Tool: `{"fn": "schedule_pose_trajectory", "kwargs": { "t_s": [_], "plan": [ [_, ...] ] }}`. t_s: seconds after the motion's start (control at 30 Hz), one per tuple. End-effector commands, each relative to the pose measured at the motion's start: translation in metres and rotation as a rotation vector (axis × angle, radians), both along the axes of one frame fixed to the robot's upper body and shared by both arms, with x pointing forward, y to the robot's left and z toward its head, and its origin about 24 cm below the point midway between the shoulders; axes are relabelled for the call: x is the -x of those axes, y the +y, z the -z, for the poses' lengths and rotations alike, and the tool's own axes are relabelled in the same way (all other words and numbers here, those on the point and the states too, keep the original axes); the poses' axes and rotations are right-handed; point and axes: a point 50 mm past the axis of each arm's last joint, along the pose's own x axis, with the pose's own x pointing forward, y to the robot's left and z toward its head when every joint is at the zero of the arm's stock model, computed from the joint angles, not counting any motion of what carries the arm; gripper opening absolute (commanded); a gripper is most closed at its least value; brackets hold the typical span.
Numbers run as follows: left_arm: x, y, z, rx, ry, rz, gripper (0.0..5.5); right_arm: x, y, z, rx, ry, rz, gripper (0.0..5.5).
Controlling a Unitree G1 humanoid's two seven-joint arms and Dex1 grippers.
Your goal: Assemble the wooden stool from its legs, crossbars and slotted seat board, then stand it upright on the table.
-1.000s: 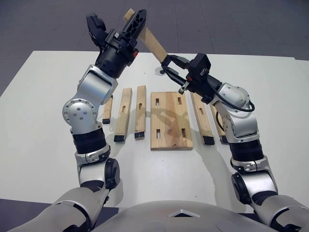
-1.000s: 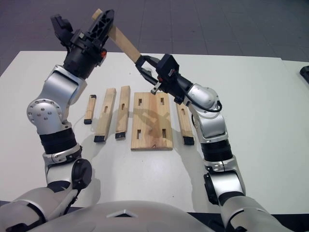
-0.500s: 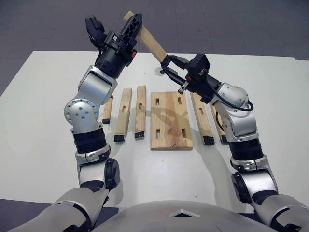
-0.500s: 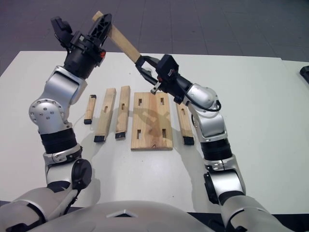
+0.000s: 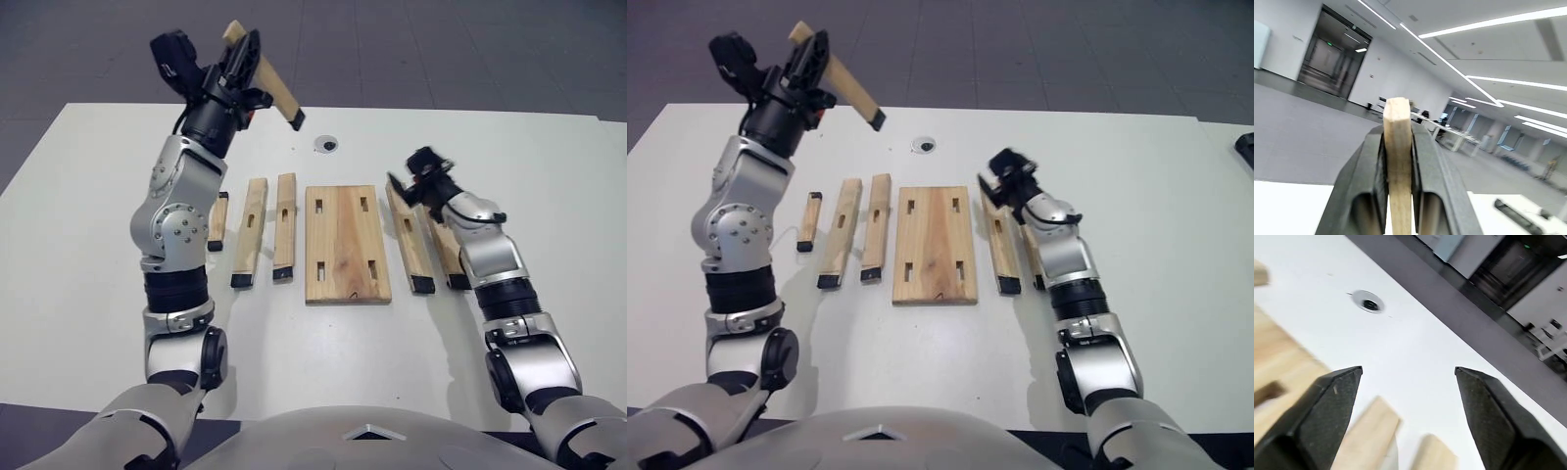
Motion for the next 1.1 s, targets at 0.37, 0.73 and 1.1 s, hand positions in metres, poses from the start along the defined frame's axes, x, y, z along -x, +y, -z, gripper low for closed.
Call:
{"fn": "schedule_pose_trajectory", "kwargs": {
  "t_s": [0.37, 0.73, 1.1],
  "plan": [
    [0.028, 0.020, 0.093, -0.166, 0.210, -0.245, 0.42, -0.001, -0.001, -0.047, -0.395, -0.262, 0.325, 5.40],
    [0.038, 0.009, 0.100, -0.223, 0.189, -0.282, 0.42, 0.003, 0.007, -0.041, -0.406, -0.242, 0.299, 5.40],
    [0.045, 0.008, 0.113, -0.247, 0.228, -0.299, 0.42, 0.005, 0.009, -0.036, -0.412, -0.223, 0.303, 5.40]
  ]
}}
